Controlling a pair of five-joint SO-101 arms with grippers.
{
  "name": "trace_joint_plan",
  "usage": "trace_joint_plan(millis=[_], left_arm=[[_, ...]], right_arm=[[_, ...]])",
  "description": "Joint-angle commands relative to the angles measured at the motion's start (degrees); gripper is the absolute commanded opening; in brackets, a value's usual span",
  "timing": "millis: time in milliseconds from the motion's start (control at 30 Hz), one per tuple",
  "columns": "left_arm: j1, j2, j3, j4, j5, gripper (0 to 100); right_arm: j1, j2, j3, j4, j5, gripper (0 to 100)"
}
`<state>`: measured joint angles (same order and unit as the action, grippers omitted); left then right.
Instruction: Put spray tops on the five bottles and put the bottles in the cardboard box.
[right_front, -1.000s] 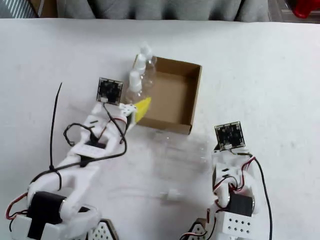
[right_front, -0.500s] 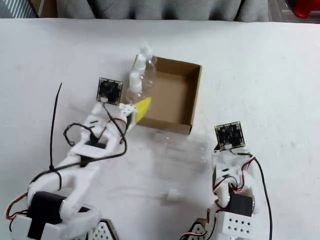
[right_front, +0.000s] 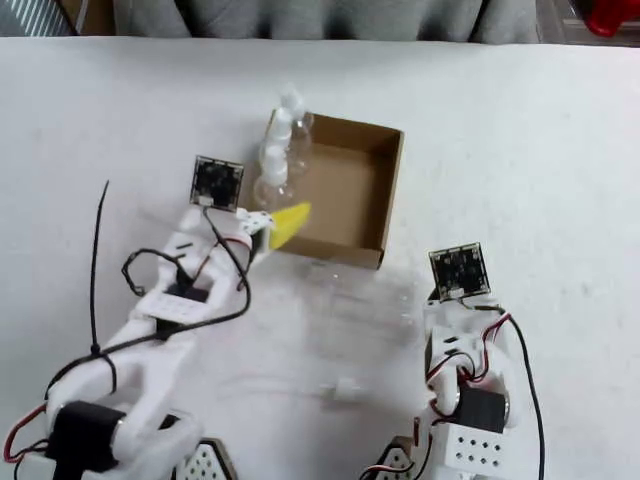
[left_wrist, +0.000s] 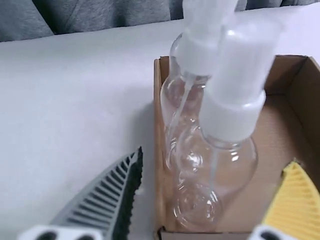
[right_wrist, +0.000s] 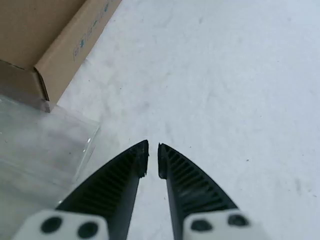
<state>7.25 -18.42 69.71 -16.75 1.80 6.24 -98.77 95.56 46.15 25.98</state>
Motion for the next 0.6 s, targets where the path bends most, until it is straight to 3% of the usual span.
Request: trace_joint_plan(millis=[0,433,567], left_arm=[[-0.92,-3.47,-0.26,1.14,-0.18,40],[-1.01,-5.67,-0.35,8.7,-0.79,40],[-1.01,-13.67,-0.26,17.85,-0.79,40]], right_arm=[[0.57,-0.57,0.35,-0.66,0.44,1.5],[0.4,-0.57,0.44,-0.84,0.44,1.5],[0.4,-0.57,0.44,-0.92,0.44,1.5]])
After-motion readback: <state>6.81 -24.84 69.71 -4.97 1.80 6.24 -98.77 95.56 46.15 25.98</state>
